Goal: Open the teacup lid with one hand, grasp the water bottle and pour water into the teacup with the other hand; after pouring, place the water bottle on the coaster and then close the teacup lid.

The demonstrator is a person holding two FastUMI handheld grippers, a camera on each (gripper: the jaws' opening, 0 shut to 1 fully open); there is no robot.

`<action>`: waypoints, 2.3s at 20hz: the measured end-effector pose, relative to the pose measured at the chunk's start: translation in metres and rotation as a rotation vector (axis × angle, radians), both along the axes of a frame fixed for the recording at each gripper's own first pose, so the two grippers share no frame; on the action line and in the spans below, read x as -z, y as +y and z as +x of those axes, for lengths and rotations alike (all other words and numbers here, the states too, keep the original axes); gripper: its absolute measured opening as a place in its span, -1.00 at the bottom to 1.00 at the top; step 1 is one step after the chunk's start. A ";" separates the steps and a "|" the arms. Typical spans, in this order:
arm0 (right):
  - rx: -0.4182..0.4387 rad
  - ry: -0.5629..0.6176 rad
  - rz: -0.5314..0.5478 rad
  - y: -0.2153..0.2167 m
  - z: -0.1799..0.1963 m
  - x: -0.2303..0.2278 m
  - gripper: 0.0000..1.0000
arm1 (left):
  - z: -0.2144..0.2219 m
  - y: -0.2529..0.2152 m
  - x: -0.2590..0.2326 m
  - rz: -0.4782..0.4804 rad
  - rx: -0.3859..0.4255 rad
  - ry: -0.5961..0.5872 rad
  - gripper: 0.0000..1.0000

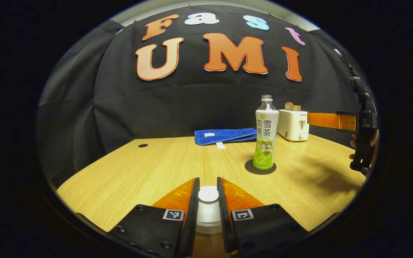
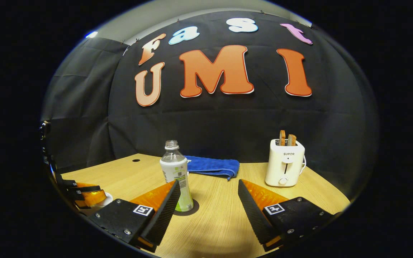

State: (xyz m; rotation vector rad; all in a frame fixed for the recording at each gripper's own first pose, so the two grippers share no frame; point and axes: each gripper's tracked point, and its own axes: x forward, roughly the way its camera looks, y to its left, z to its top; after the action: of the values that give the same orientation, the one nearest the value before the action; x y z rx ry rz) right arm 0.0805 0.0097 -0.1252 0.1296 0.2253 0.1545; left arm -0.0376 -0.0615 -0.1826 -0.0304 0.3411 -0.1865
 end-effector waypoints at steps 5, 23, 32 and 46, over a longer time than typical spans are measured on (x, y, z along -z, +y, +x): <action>0.001 -0.008 0.002 -0.005 -0.011 -0.006 0.94 | -0.002 0.001 0.002 0.031 -0.008 0.017 -0.36; 0.022 -0.124 -0.062 0.003 -0.050 -0.052 0.93 | 0.006 0.002 -0.129 -0.022 -0.025 -0.265 0.72; 0.064 -0.188 -0.068 0.014 -0.065 -0.098 0.94 | 0.019 -0.001 -0.186 -0.132 -0.046 -0.358 0.98; 0.097 -0.244 -0.031 0.011 -0.055 -0.132 0.93 | 0.038 0.016 -0.218 -0.141 -0.073 -0.424 0.90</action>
State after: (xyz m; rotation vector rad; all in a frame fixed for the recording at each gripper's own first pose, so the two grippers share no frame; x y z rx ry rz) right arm 0.0258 0.0206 0.0071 0.0899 -0.0217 0.0691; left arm 0.0005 -0.0457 0.0355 -0.1402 -0.0968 -0.1403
